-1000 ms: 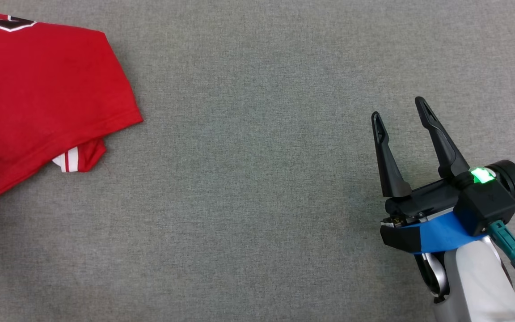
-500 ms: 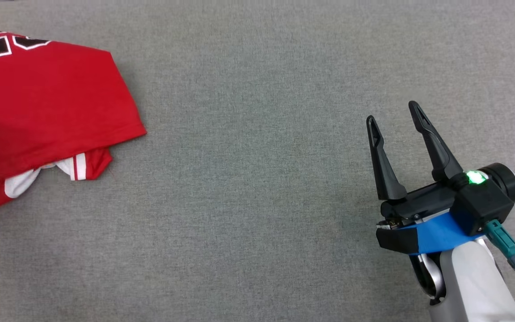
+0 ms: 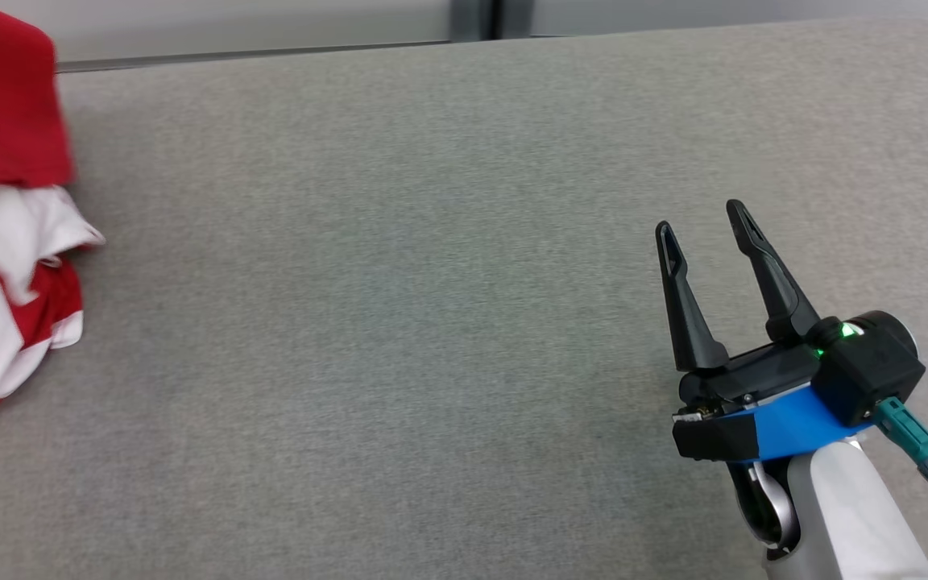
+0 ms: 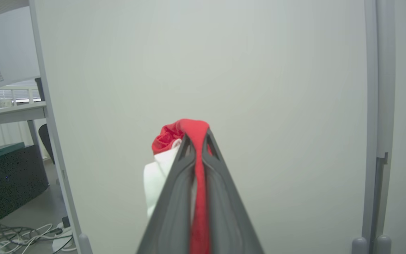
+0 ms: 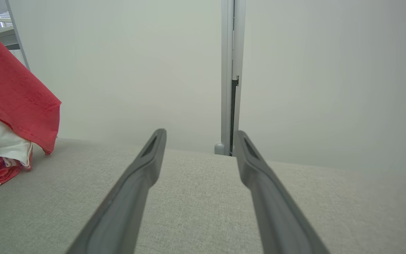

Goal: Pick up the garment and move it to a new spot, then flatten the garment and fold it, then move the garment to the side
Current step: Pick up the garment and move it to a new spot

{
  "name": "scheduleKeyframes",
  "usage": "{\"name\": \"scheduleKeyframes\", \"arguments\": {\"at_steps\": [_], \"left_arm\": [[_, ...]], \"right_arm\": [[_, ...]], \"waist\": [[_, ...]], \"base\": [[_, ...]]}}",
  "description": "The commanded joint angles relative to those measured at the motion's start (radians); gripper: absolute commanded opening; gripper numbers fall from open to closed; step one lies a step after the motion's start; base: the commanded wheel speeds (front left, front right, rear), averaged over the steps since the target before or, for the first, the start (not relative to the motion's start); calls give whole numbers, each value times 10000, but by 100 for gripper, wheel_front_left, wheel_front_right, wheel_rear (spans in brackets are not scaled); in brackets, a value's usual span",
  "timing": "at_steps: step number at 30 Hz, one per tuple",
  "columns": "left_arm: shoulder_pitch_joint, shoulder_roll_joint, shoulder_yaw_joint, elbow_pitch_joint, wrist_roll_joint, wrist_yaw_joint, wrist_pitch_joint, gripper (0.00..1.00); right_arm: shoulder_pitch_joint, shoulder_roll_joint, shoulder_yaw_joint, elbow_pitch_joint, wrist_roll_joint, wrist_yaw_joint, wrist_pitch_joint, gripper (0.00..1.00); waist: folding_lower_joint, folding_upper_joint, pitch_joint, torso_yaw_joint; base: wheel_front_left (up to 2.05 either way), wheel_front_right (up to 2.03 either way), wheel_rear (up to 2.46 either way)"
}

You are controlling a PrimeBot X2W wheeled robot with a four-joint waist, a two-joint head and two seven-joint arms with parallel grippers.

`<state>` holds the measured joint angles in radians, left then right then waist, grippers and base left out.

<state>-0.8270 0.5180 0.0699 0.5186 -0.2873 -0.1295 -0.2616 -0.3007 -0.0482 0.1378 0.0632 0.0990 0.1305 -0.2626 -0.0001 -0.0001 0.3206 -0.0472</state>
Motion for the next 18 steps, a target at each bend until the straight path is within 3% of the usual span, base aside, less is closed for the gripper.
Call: {"name": "scheduleKeyframes", "arguments": {"at_steps": [1,9,18], "left_arm": [[-244,53,-131,-233,45,-10,-48,0],[-1297,295,-1474,-2703,100,-10,816,0],[-2527,-67,-3068,-4194,-38,-9,1996,0]], "right_arm": [[146,-40,4,29,78,4,-35,100],[166,-37,98,38,757,4,-33,100],[167,-32,120,-52,1352,4,-35,100]], "waist": [[1,1,-145,-225],[1,1,-252,-1388],[1,1,-84,-2702]], "base": [[0,0,0],[0,0,0],[0,0,0]]}}
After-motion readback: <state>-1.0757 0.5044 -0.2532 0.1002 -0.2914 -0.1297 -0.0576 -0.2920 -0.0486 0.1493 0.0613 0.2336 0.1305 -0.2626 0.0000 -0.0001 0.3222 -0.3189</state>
